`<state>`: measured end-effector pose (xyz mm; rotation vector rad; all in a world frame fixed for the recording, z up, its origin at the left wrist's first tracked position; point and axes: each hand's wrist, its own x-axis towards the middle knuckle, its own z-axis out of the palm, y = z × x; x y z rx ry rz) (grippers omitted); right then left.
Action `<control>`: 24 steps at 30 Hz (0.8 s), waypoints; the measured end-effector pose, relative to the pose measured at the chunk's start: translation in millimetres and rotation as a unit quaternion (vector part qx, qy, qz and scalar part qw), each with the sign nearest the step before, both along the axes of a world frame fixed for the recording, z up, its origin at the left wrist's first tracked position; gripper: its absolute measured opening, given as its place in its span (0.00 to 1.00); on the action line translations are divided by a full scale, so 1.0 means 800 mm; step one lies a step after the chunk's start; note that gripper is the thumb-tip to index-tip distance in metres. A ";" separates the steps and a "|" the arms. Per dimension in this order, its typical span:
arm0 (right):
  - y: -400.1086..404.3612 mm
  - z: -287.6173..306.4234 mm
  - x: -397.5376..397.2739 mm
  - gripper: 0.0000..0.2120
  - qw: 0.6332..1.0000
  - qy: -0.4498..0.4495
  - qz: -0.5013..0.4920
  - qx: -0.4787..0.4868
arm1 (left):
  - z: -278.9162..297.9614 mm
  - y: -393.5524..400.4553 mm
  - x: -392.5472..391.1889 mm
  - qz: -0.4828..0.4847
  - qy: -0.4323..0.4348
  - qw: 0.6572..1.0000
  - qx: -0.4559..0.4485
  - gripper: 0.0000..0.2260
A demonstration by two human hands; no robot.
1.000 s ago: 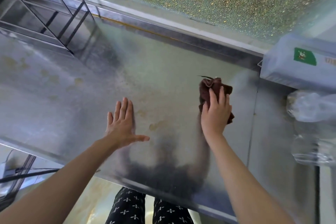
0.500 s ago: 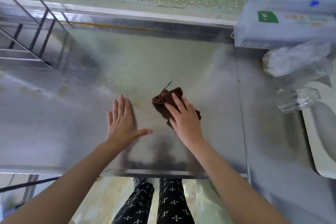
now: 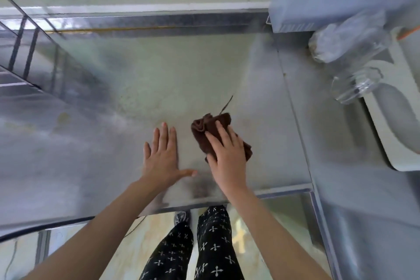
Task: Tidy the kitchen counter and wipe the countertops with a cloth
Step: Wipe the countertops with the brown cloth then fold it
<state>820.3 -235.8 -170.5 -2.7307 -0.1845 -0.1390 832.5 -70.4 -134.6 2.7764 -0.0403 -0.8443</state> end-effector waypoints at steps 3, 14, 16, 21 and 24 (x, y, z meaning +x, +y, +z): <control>-0.014 0.002 -0.029 0.25 0.997 0.001 0.081 -0.021 | -0.002 0.002 -0.002 0.003 -0.011 1.000 -0.007 0.58; -0.108 0.005 0.076 0.20 0.971 0.032 -0.238 0.015 | -0.004 -0.015 0.022 -0.044 -0.051 0.997 -0.037 0.61; -0.084 0.006 0.060 0.21 0.978 0.024 -0.204 0.027 | -0.005 -0.029 0.027 -0.080 -0.060 0.994 -0.050 0.55; -0.071 0.005 0.010 0.24 0.999 0.010 -0.037 -0.005 | -0.009 -0.076 0.047 -0.099 -0.063 0.990 -0.075 0.52; -0.102 0.004 0.039 0.24 0.999 0.017 -0.022 -0.023 | -0.009 -0.096 0.065 -0.086 -0.074 0.990 -0.083 0.51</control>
